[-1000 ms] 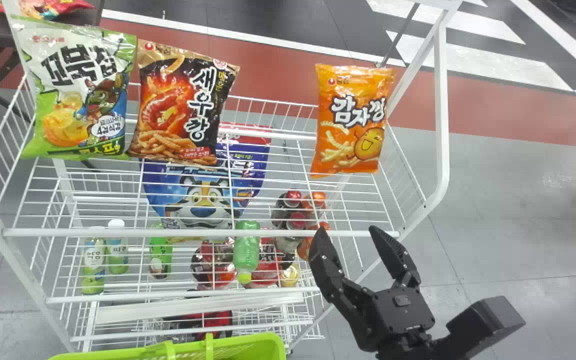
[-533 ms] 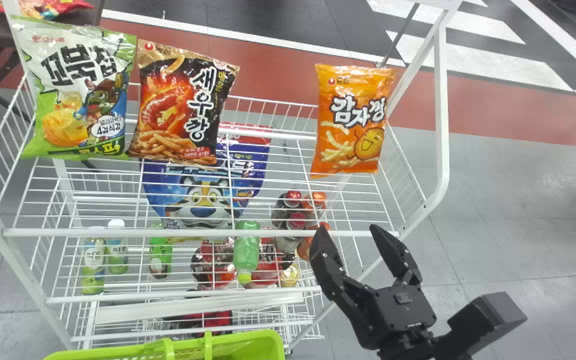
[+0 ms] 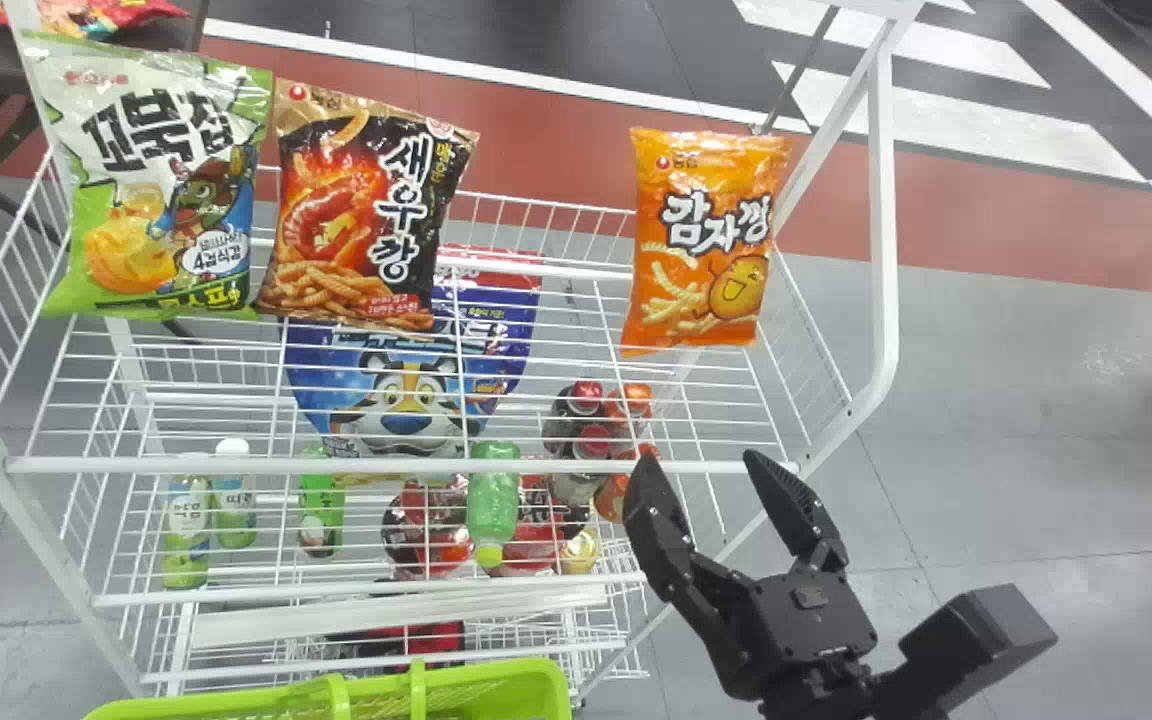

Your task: Hold basket handle with left hand then pick Saewookkang with right hand and place into basket

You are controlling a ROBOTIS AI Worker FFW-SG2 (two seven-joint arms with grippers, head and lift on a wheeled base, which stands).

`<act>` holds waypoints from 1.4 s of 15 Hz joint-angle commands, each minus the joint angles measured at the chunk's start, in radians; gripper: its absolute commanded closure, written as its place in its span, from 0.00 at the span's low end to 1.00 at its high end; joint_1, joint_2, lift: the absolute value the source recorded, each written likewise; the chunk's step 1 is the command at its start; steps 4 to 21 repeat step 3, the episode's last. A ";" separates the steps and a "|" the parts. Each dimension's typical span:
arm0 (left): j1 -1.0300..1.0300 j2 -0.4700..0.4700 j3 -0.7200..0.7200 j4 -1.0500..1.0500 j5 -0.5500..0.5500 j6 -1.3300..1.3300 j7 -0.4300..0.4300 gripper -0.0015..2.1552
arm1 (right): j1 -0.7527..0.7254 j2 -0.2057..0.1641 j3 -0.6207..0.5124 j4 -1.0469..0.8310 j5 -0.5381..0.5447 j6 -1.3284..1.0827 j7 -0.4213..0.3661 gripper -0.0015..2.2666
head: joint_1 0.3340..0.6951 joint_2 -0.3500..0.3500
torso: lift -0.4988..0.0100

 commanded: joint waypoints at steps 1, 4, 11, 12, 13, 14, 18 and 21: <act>0.000 0.001 0.000 -0.001 0.001 0.000 0.000 0.86 | 0.005 0.000 -0.003 -0.007 0.000 0.000 0.000 0.04 | 1.00 0.00 | 0.94; 0.000 0.001 0.000 -0.001 0.003 0.000 0.000 0.86 | 0.008 0.000 -0.005 -0.007 0.000 -0.003 0.000 0.04 | 1.00 0.00 | 0.94; 0.000 0.001 0.000 -0.001 0.003 0.000 0.000 0.86 | 0.008 0.000 -0.005 -0.007 0.000 -0.003 0.000 0.04 | 1.00 0.00 | 0.94; 0.000 0.001 0.000 -0.001 0.003 0.000 0.000 0.86 | 0.008 0.000 -0.005 -0.007 0.000 -0.003 0.000 0.04 | 1.00 0.00 | 0.94; 0.000 0.001 0.000 -0.001 0.003 0.000 0.000 0.86 | 0.008 0.000 -0.005 -0.007 0.000 -0.003 0.000 0.04 | 1.00 0.00 | 0.94; 0.000 0.001 0.000 -0.001 0.003 0.000 0.000 0.86 | 0.008 0.000 -0.005 -0.007 0.000 -0.003 0.000 0.04 | 1.00 0.00 | 0.94; 0.000 0.001 0.000 -0.001 0.003 0.000 0.000 0.86 | 0.008 0.000 -0.005 -0.007 0.000 -0.003 0.000 0.04 | 1.00 0.00 | 0.94; 0.000 0.001 0.000 -0.001 0.003 0.000 0.000 0.86 | 0.008 0.000 -0.005 -0.007 0.000 -0.003 0.000 0.04 | 1.00 0.00 | 0.94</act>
